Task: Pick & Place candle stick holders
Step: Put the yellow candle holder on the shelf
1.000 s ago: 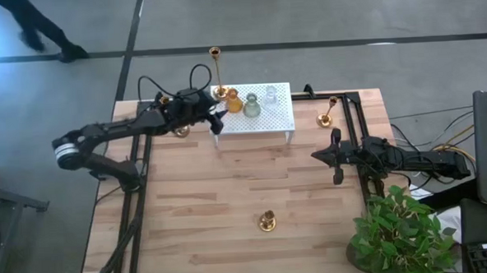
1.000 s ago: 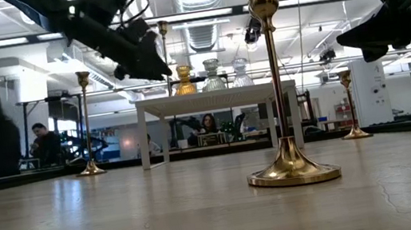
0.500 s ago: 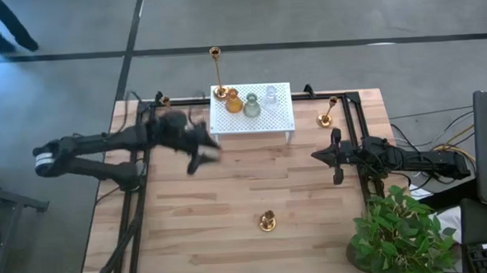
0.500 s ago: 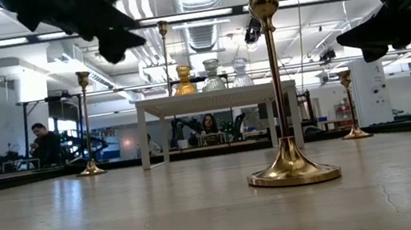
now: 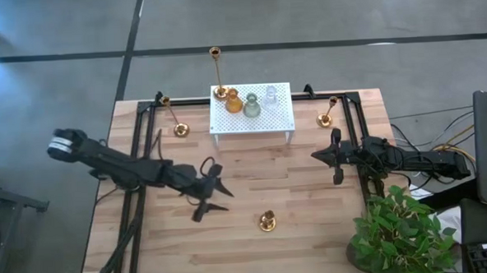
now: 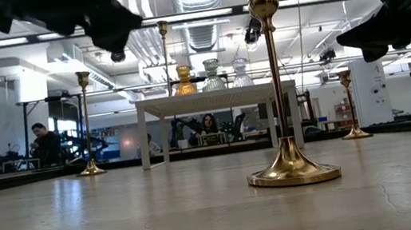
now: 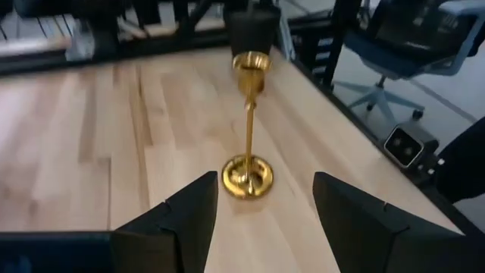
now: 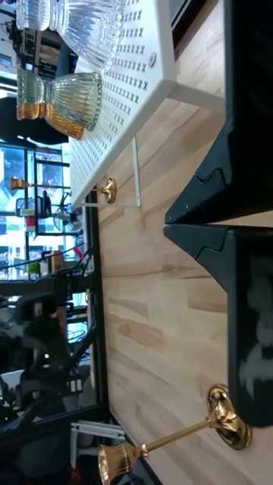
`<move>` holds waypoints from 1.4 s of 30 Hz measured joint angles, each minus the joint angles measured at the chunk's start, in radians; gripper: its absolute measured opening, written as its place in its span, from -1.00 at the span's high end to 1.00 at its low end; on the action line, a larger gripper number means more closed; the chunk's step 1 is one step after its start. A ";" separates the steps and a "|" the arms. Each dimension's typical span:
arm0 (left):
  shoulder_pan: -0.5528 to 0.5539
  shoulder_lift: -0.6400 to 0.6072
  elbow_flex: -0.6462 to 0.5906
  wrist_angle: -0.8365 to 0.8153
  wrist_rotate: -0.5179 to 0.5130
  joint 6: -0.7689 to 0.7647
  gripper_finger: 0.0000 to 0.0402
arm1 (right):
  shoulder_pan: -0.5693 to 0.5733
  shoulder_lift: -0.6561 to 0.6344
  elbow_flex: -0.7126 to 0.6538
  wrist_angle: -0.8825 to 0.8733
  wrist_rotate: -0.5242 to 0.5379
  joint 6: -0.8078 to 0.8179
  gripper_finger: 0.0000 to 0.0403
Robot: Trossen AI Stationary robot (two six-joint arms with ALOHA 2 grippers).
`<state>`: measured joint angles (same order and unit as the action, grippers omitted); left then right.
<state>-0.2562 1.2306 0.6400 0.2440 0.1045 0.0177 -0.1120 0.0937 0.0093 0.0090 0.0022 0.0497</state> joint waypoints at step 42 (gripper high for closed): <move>0.026 -0.394 -0.002 -0.168 -0.483 -0.038 -0.08 | 0.001 0.000 0.000 0.172 0.064 0.076 0.96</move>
<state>-0.2302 0.8363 0.6384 0.0756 -0.3782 -0.0204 -0.1113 0.0937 0.0093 0.1806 0.0662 0.1258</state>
